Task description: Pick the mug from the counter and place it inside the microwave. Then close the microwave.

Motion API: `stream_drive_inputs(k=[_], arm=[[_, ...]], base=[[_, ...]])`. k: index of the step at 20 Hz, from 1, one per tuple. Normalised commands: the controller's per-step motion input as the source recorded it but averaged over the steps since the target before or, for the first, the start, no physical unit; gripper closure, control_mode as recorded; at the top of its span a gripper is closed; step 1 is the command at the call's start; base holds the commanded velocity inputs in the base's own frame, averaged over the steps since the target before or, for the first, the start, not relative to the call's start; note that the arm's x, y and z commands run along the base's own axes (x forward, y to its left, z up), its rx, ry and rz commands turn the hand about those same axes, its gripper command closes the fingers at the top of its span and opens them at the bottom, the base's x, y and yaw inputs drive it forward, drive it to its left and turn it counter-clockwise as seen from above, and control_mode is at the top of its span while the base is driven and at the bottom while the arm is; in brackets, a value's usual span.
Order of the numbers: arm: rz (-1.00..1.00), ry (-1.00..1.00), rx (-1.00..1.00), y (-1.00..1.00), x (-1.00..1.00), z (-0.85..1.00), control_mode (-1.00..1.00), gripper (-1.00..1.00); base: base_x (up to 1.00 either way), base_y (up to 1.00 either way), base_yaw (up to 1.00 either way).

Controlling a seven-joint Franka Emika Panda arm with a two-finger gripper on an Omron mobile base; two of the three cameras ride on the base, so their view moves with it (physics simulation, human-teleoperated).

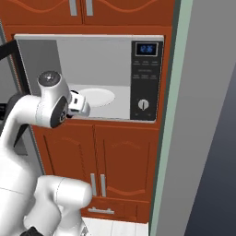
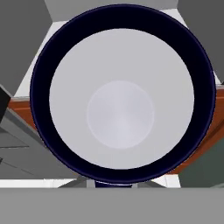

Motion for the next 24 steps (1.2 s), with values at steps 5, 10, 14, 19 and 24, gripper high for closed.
stream_drive_inputs(k=[5,10,14,19,24], arm=[[0.00,0.11,0.00,0.08,0.56,0.01,-1.00,1.00],[0.00,0.03,0.00,0.21,0.52,0.00,-1.00,1.00],[0.00,0.04,0.00,0.26,0.33,-0.02,-1.00,1.00],[0.00,0.04,0.00,0.24,0.26,-0.05,-1.00,1.00],[0.00,0.00,0.00,0.05,0.25,-0.07,-1.00,1.00]], base=[[0.00,0.00,0.00],[0.00,0.00,0.00],[0.00,0.00,0.00],[0.00,0.00,0.00],[0.00,0.00,0.00]])
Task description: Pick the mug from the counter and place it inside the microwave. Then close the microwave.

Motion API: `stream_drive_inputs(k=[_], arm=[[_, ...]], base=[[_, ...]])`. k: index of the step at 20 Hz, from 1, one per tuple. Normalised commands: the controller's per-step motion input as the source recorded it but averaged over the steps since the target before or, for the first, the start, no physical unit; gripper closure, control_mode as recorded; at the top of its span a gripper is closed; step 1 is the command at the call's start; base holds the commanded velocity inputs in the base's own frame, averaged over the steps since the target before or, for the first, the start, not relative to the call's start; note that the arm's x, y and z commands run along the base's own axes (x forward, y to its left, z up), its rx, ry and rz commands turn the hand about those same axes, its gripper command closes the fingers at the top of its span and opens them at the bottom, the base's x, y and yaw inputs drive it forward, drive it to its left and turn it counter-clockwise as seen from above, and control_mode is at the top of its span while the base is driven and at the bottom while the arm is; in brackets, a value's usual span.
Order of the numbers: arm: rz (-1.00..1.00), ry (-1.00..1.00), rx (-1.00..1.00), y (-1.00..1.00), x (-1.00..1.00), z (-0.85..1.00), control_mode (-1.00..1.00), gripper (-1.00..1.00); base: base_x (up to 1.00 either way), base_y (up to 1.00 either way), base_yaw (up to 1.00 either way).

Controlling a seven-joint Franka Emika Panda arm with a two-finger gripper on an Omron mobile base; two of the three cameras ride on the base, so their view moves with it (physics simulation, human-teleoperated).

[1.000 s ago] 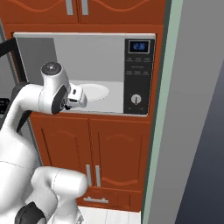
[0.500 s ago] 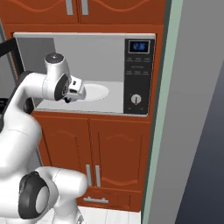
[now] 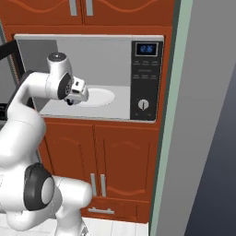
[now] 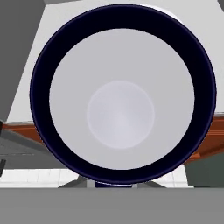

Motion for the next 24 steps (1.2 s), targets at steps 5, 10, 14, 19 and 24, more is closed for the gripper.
stream_drive_inputs(k=[5,10,14,19,24], arm=[[0.00,0.00,-0.02,0.00,0.19,-0.10,-1.00,1.00],[0.00,0.00,-0.03,0.00,0.18,-0.13,-1.00,1.00],[0.00,0.00,-0.04,0.00,0.23,-0.05,-1.00,1.00],[0.00,0.00,-0.03,0.00,0.30,-0.02,-1.00,1.00],[0.00,0.03,0.00,0.00,0.43,-0.14,-1.00,1.00]], base=[[0.00,0.00,0.00],[0.00,0.00,0.00],[0.00,0.00,0.00],[0.00,0.00,0.00],[0.00,0.00,0.00]])
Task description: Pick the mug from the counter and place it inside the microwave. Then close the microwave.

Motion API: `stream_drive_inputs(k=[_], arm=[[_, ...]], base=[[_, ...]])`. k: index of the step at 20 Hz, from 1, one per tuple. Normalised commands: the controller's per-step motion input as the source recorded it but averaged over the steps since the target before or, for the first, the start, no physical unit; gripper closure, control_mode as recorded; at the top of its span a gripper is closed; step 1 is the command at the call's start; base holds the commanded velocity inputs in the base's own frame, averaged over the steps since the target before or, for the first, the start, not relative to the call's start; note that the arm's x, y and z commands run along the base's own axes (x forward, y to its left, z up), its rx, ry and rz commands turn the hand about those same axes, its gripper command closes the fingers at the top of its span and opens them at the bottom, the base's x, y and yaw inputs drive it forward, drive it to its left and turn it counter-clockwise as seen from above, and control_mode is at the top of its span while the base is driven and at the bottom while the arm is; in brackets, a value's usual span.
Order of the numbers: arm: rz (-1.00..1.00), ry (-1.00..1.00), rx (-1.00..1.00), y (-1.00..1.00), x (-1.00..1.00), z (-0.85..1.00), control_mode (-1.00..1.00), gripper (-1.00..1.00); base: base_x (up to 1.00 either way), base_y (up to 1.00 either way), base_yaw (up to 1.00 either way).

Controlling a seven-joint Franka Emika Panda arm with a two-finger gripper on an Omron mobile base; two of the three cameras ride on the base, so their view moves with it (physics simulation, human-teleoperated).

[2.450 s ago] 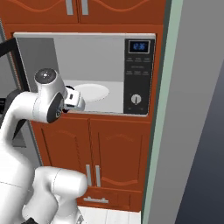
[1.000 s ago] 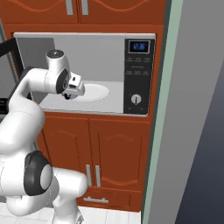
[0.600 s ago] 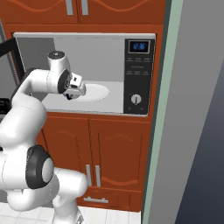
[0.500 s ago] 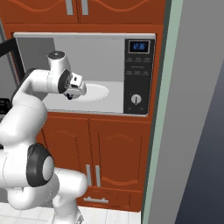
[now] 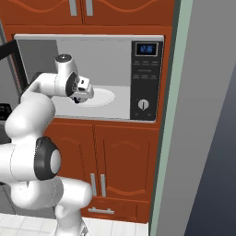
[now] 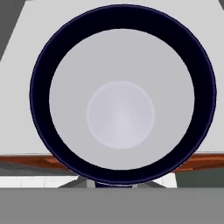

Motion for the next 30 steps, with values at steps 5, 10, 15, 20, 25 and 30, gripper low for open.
stream_drive_inputs(k=[5,10,15,20,25,30], arm=[[0.00,0.04,0.00,0.00,0.42,-0.19,-1.00,1.00],[0.00,0.04,0.00,0.00,0.45,-0.13,-1.00,1.00],[0.00,0.04,0.00,0.00,0.44,-0.09,-1.00,1.00],[0.00,0.03,0.00,0.00,0.34,-0.15,-1.00,1.00],[0.00,0.03,0.00,0.00,0.28,-0.16,-1.00,1.00],[0.00,0.01,0.00,0.00,0.27,-0.18,-1.00,1.00]], base=[[0.00,0.00,0.00],[0.00,0.00,0.00],[0.00,0.00,0.00],[0.00,0.00,0.00],[0.00,0.00,0.00],[0.00,0.00,0.00]])
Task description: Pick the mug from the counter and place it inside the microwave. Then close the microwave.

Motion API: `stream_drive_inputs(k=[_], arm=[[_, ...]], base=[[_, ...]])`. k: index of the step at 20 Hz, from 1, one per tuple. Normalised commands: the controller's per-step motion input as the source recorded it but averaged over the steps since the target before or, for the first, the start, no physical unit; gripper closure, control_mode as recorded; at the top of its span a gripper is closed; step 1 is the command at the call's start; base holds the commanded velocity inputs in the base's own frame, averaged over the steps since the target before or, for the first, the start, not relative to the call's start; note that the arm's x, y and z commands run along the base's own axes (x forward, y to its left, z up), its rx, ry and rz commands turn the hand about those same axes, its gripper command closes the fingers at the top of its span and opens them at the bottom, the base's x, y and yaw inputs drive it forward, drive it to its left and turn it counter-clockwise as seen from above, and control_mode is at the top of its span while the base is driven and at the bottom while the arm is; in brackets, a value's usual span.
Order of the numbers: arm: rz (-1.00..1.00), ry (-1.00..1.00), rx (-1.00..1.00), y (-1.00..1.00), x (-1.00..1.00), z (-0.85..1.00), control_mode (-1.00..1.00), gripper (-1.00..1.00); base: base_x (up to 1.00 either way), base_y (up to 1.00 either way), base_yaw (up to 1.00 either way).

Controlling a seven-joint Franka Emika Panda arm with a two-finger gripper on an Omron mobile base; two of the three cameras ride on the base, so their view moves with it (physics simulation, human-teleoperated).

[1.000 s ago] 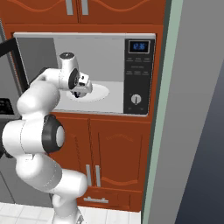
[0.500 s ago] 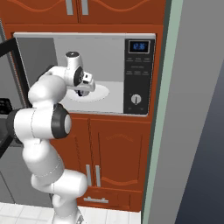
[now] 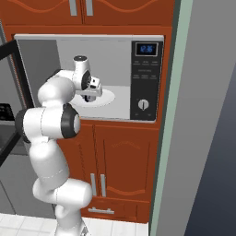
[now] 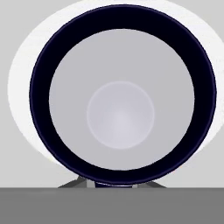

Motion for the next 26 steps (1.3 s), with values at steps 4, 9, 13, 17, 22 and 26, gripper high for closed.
stream_drive_inputs(k=[4,9,13,17,22,26], arm=[[0.00,0.01,0.00,0.00,0.27,-0.18,-1.00,1.00],[0.00,0.00,0.00,0.00,0.23,-0.20,-1.00,1.00],[0.00,0.00,0.00,0.00,0.16,-0.25,-1.00,1.00],[0.00,0.00,0.00,0.01,0.00,-0.01,-1.00,1.00],[0.00,0.00,0.00,0.00,0.00,0.00,-1.00,-1.00],[0.00,0.00,0.00,0.00,0.00,0.00,-1.00,-1.00]], base=[[0.00,0.00,0.00],[0.00,0.00,0.00],[0.00,0.00,0.00],[0.00,0.00,0.00],[0.00,0.00,0.00],[0.00,0.00,0.00]])
